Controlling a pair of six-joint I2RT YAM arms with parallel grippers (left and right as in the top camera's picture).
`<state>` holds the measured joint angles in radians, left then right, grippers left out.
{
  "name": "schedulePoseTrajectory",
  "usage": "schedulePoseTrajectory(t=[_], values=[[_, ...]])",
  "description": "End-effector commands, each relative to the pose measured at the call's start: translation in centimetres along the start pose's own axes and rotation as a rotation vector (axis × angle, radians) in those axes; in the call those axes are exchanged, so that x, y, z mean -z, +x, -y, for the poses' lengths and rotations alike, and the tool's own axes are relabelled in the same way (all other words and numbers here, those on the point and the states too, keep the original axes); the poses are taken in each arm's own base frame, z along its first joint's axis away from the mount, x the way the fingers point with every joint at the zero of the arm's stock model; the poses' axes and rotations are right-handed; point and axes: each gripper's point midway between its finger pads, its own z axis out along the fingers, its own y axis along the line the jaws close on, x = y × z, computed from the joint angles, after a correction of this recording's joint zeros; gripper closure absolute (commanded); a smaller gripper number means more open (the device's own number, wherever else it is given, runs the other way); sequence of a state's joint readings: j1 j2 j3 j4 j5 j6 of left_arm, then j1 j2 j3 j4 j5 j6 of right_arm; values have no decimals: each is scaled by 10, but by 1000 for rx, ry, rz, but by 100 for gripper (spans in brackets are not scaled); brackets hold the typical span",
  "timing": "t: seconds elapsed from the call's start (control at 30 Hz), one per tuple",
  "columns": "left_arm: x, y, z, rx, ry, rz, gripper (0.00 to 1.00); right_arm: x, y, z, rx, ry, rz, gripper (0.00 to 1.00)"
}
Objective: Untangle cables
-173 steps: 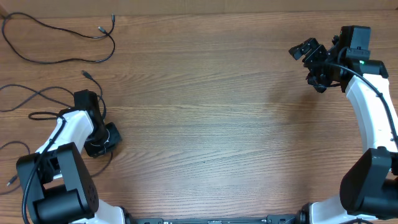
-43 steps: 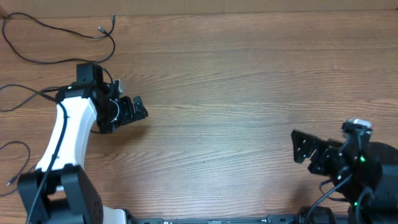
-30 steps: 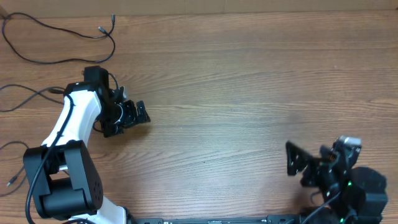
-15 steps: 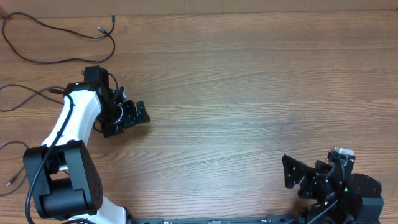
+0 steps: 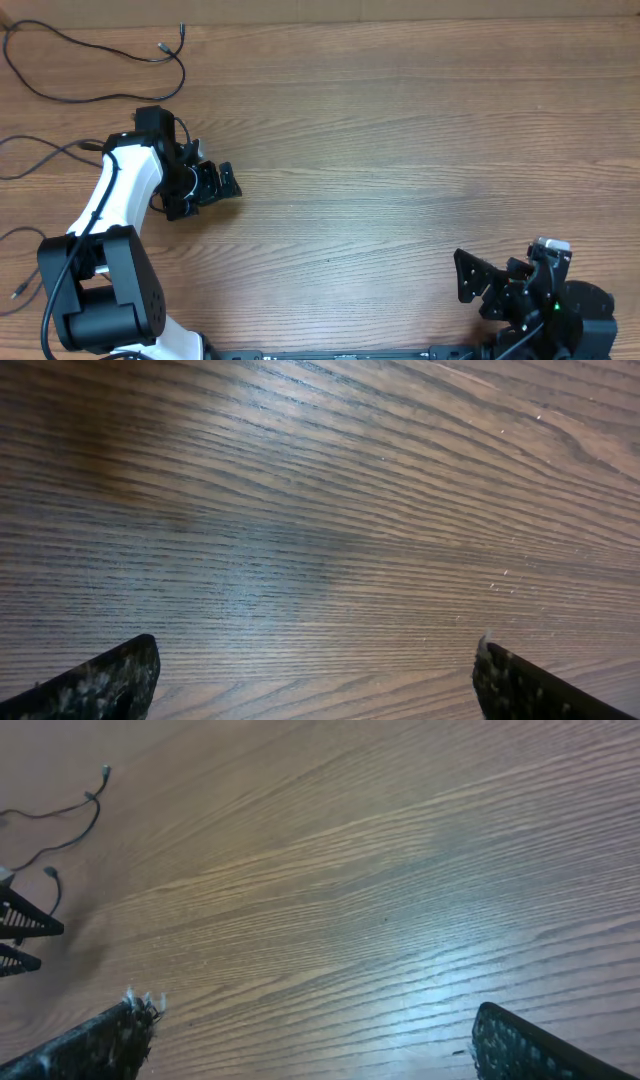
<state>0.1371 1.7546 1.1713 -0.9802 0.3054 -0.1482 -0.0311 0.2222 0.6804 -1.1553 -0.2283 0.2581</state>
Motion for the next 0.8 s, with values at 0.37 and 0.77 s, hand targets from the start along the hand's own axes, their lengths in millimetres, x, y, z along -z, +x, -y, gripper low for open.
schedulePoseTrajectory(t=[0.37,0.77], values=[[1,-3,1,-25,-1,3,1,19,-87,-23,170,-46,391,0],[1,-3,1,-25,-1,3,0,-14,-95,-18,397,-64,635,0]])
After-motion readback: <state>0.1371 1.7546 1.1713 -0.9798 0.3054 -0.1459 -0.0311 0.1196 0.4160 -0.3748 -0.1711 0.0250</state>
